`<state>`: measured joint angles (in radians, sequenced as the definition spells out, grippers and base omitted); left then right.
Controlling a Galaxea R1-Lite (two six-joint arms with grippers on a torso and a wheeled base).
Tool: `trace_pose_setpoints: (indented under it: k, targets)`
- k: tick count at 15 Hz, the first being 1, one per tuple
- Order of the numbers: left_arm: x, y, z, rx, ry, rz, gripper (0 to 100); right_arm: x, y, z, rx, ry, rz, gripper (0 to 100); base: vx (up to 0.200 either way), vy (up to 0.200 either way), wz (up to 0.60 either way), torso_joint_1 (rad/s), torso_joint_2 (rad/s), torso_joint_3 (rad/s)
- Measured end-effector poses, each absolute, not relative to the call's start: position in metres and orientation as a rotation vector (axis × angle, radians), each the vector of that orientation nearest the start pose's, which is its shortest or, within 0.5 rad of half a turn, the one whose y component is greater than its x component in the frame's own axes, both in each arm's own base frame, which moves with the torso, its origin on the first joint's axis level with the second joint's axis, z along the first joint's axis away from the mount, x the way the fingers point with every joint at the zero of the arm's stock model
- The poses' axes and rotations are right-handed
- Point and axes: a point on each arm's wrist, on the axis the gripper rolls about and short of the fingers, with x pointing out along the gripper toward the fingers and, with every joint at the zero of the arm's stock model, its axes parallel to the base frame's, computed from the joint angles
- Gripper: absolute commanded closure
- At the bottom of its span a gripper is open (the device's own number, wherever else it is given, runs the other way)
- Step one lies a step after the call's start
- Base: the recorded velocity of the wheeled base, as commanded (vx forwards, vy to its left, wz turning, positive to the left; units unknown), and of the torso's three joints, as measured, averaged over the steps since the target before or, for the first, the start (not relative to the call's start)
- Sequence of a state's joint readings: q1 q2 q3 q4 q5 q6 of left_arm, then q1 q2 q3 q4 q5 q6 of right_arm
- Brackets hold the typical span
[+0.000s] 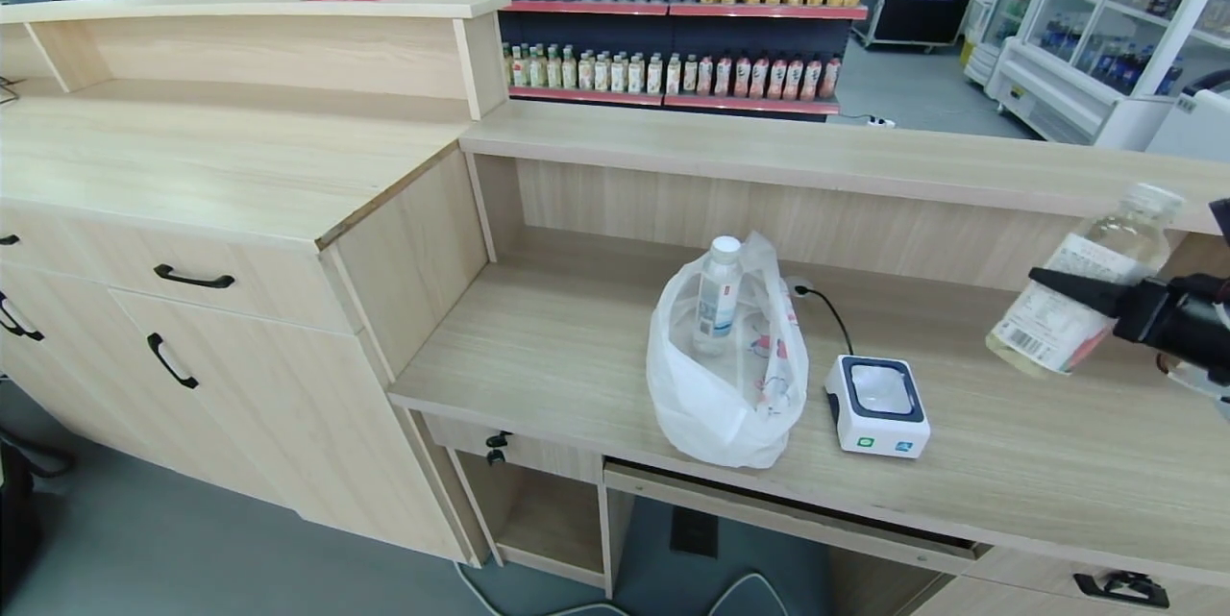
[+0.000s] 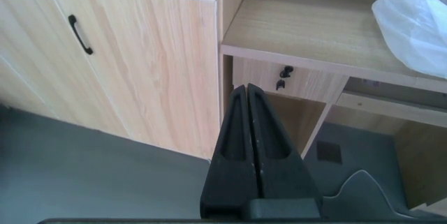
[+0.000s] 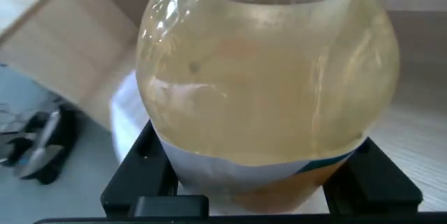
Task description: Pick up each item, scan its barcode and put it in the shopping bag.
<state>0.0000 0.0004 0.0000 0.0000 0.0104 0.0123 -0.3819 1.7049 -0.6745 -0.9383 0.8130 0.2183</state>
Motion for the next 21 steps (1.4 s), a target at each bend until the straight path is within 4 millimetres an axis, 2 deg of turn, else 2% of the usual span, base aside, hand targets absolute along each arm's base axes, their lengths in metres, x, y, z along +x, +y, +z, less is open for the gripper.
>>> trace_pose_setpoints:
  k: [2, 5, 8, 10, 14, 17, 21]
  targets:
    - [-0.023, 0.000, 0.075, 0.012, 0.000, 0.010, 100, 0.264, -0.058, 0.206, 0.363, 0.110, 0.553, 100, 0.000, 0.000, 0.00, 0.000, 0.00, 0.000]
    - [-0.023, 0.000, 0.075, 0.012, 0.000, 0.010, 100, 0.242, -0.010, 0.238, 0.532, 0.168, 0.729, 100, 0.000, 0.000, 0.00, 0.000, 0.00, 0.000]
    - [-0.023, 0.000, 0.075, 0.012, 0.000, 0.010, 100, 0.213, 0.030, 0.258, 0.576, 0.230, 0.899, 100, 0.000, 0.000, 0.00, 0.000, 0.00, 0.000]
    - [-0.023, 0.000, 0.075, 0.012, 0.000, 0.010, 100, 0.196, 0.050, 0.265, 0.569, 0.251, 1.001, 100, 0.000, 0.000, 0.00, 0.000, 0.00, 0.000]
    - [-0.023, 0.000, 0.075, 0.012, 0.000, 0.010, 100, 0.161, 0.069, 0.274, 0.567, 0.315, 1.122, 100, 0.000, 0.000, 0.00, 0.000, 0.00, 0.000]
    - [-0.023, 0.000, 0.075, 0.012, 0.000, 0.010, 100, 0.136, 0.077, 0.282, 0.570, 0.308, 1.144, 100, 0.000, 0.000, 0.00, 0.000, 0.00, 0.000]
    - [-0.023, 0.000, 0.075, 0.012, 0.000, 0.010, 100, 0.123, 0.089, 0.292, 0.580, 0.252, 1.126, 100, 0.000, 0.000, 0.00, 0.000, 0.00, 0.000]
